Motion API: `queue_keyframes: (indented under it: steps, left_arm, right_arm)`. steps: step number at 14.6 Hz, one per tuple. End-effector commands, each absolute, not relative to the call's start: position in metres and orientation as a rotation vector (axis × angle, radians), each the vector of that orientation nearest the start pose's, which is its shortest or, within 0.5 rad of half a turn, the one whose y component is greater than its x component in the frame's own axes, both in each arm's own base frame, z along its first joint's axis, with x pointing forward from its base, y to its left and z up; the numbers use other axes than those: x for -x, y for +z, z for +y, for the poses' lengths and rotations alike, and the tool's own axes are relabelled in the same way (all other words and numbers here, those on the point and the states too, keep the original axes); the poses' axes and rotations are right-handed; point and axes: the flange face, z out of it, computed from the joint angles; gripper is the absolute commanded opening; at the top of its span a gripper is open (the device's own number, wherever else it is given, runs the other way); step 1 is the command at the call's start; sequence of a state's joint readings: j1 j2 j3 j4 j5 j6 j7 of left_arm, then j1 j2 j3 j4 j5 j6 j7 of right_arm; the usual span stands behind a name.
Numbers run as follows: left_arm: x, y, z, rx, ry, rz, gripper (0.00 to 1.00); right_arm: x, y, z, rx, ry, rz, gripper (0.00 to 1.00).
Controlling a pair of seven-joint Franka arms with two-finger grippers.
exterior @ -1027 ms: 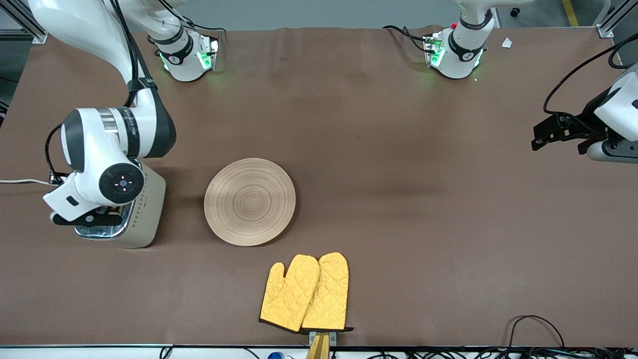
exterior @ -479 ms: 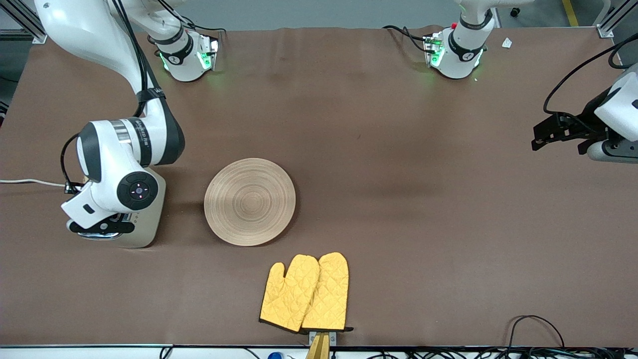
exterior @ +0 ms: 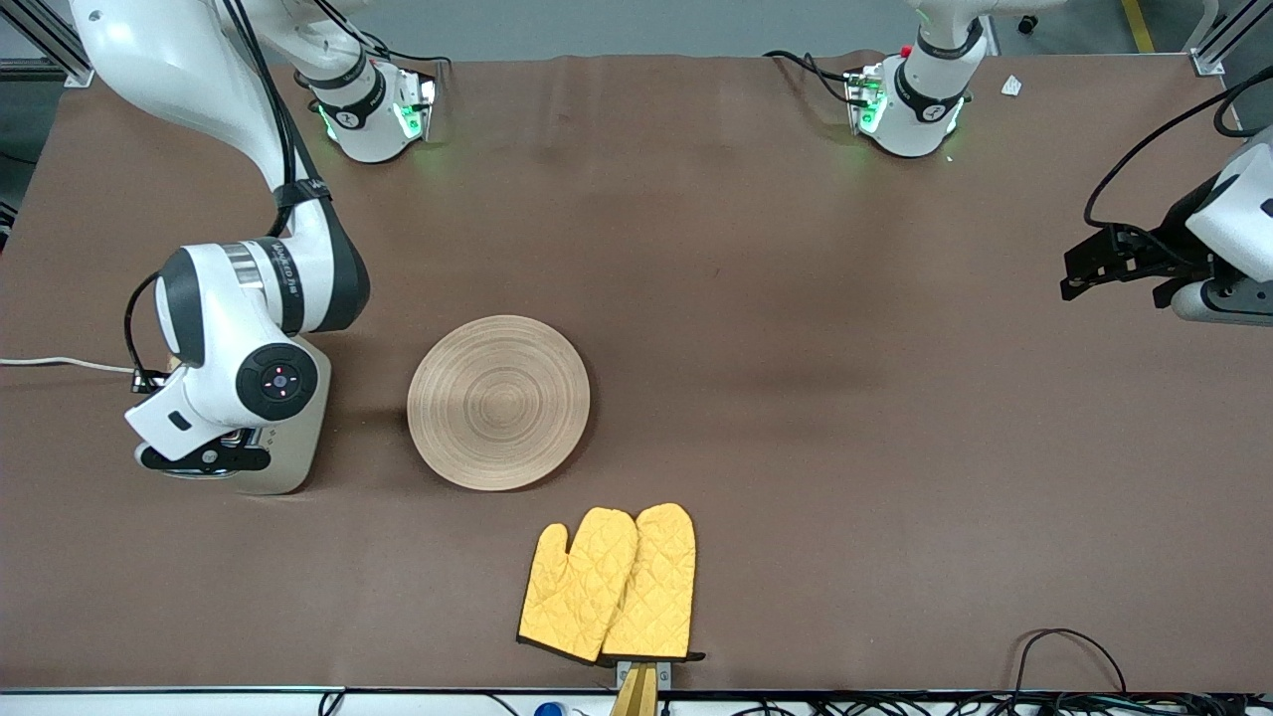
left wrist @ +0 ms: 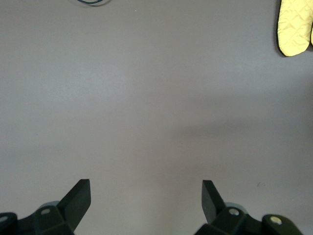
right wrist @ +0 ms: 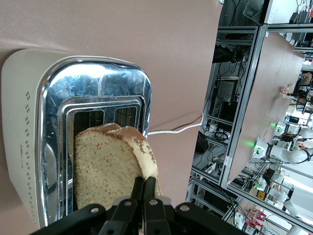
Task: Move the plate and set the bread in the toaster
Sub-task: 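Lower the bread slice into the toaster slot with the right gripper, then open the right gripper and raise it off the bread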
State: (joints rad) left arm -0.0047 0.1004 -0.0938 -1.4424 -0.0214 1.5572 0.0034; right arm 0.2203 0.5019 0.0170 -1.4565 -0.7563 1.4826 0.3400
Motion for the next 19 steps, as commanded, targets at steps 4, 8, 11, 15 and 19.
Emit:
queue_keyframes:
  steps: [4, 8, 11, 15, 19]
  left_arm:
    - [-0.58, 0.632, -0.06, 3.167, -0.044, 0.15, 1.0]
    - [-0.58, 0.632, -0.06, 3.167, -0.044, 0.15, 1.0]
    - [-0.58, 0.633, -0.06, 3.167, -0.047, 0.15, 1.0]
    - [-0.58, 0.633, -0.06, 3.167, -0.047, 0.15, 1.0]
    - [-0.58, 0.633, -0.06, 3.167, -0.047, 0.15, 1.0]
  right_arm:
    - [-0.656, 0.403, 0.076, -2.27, -0.23, 0.002, 0.0]
    - [-0.657, 0.406, 0.076, -2.276, -0.223, -0.002, 0.0]
    - [-0.651, 0.391, 0.075, -2.282, -0.254, -0.027, 0.01]
    - [-0.645, 0.367, 0.077, -2.344, -0.333, -0.038, 0.01]
    - [-0.649, 0.336, 0.076, -2.386, -0.374, -0.033, 0.21]
